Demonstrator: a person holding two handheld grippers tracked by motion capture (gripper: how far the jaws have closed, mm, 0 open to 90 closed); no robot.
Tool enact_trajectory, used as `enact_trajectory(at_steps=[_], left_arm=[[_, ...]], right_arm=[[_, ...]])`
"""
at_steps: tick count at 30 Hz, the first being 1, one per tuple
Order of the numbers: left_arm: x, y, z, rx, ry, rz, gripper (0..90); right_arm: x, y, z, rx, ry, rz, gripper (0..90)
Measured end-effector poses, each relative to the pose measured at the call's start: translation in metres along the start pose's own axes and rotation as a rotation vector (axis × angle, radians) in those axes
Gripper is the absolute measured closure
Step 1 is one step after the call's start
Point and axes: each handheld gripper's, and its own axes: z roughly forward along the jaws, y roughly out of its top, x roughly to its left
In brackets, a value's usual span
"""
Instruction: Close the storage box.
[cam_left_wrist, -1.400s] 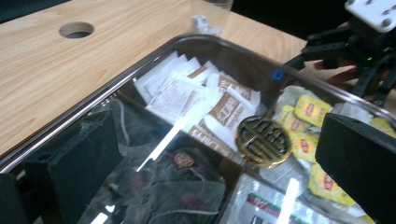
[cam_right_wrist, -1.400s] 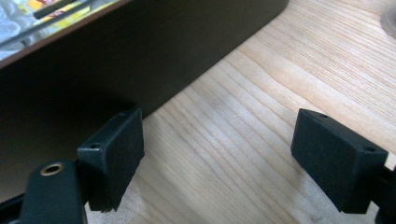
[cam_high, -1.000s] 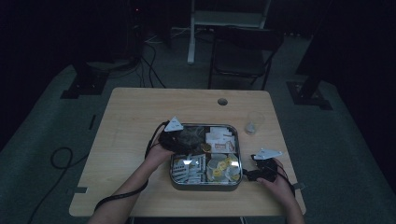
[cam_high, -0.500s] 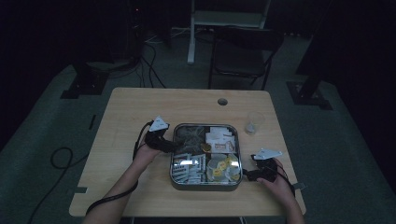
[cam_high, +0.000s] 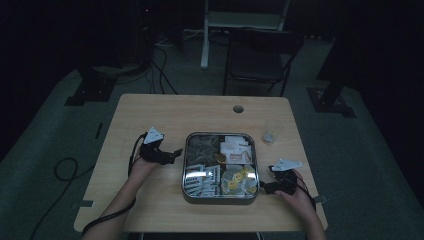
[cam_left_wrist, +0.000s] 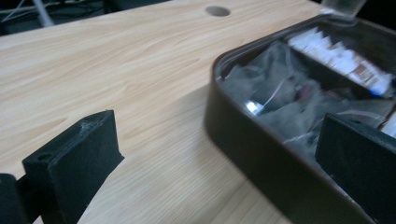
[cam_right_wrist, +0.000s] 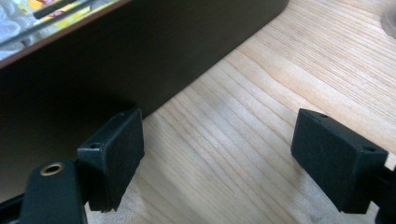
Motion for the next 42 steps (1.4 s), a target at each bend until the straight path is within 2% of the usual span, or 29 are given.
enact_trajectory(at_steps=[3, 7, 13, 18, 35, 42], left_arm=[[0.007, -0.007, -0.006, -0.003, 0.019, -0.023, 0.4], [0.016, -0.017, -0.013, 0.001, 0.051, -0.027, 0.4], [0.031, -0.039, -0.025, 0.021, 0.094, -0.076, 0.4], [0.038, -0.052, -0.035, 0.031, 0.122, -0.102, 0.4], [0.048, -0.077, -0.068, 0.039, 0.198, -0.147, 0.4], [0.046, -0.085, -0.08, 0.036, 0.2, -0.147, 0.4]], right_arm=[[0.0, 0.0, 0.0, 0.0, 0.0, 0.0, 16.9], [0.0, 0.0, 0.0, 0.001, 0.0, 0.001, 16.9], [0.0, 0.0, 0.0, 0.0, 0.0, 0.001, 16.9], [0.0, 0.0, 0.0, 0.0, 0.0, 0.0, 16.9], [0.0, 0.0, 0.0, 0.0, 0.0, 0.0, 16.8], [0.0, 0.0, 0.0, 0.001, 0.0, 0.001, 16.9]])
